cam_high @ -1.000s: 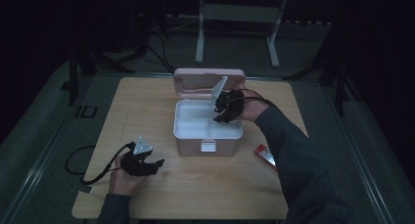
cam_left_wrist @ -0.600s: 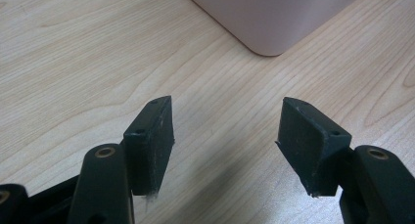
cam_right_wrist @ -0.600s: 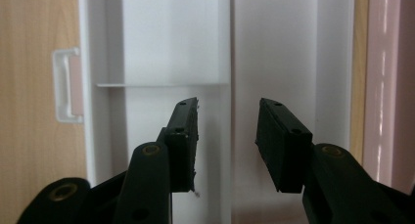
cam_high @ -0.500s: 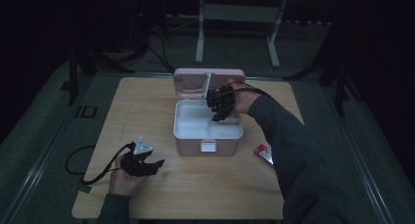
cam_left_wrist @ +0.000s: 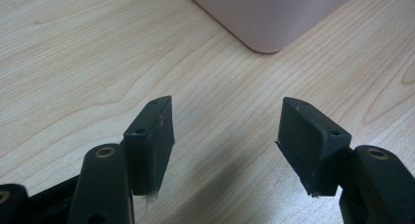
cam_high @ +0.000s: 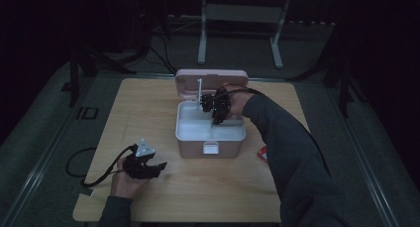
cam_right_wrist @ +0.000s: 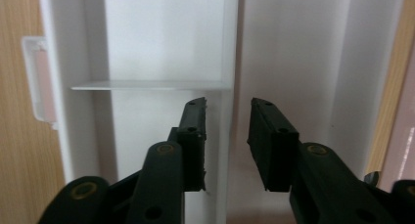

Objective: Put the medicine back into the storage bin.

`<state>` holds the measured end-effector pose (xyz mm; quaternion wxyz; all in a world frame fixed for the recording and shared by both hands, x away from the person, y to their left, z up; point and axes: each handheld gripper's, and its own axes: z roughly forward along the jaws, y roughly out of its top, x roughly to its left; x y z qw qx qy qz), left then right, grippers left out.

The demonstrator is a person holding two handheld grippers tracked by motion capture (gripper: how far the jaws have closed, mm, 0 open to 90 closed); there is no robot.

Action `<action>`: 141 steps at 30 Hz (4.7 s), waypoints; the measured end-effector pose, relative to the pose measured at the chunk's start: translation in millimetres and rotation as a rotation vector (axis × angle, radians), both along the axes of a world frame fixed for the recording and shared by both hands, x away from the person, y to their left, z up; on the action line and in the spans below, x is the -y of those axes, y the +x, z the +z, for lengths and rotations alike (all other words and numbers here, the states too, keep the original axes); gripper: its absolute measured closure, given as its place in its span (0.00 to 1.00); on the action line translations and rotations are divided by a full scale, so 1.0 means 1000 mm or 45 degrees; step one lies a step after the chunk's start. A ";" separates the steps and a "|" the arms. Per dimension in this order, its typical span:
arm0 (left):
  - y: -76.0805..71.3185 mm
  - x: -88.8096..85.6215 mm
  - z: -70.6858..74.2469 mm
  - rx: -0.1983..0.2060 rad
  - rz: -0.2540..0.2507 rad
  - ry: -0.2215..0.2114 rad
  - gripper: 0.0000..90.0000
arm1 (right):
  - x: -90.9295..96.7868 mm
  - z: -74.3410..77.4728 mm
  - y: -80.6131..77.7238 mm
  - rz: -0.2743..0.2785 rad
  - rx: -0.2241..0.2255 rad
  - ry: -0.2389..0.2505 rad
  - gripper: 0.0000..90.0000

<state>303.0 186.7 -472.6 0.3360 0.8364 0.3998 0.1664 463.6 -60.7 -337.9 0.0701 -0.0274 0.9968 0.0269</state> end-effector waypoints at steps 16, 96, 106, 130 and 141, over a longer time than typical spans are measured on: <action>0.000 0.001 -0.001 -0.006 -0.006 -0.005 0.43 | -0.009 -0.015 0.008 0.001 -0.072 -0.055 0.94; -0.001 0.000 -0.004 -0.017 -0.019 -0.013 0.44 | 0.110 0.040 -0.026 -0.073 -0.025 0.168 0.99; 0.000 0.001 -0.006 -0.020 -0.022 -0.014 0.44 | 0.171 0.040 -0.029 -0.194 -0.029 0.194 0.99; 0.001 0.002 -0.007 -0.024 -0.025 -0.001 0.44 | 0.249 -0.001 0.014 -0.518 -0.070 0.082 0.99; 0.000 0.001 -0.007 -0.024 -0.024 0.000 0.44 | 0.242 -0.045 0.032 -0.593 -0.067 0.040 0.99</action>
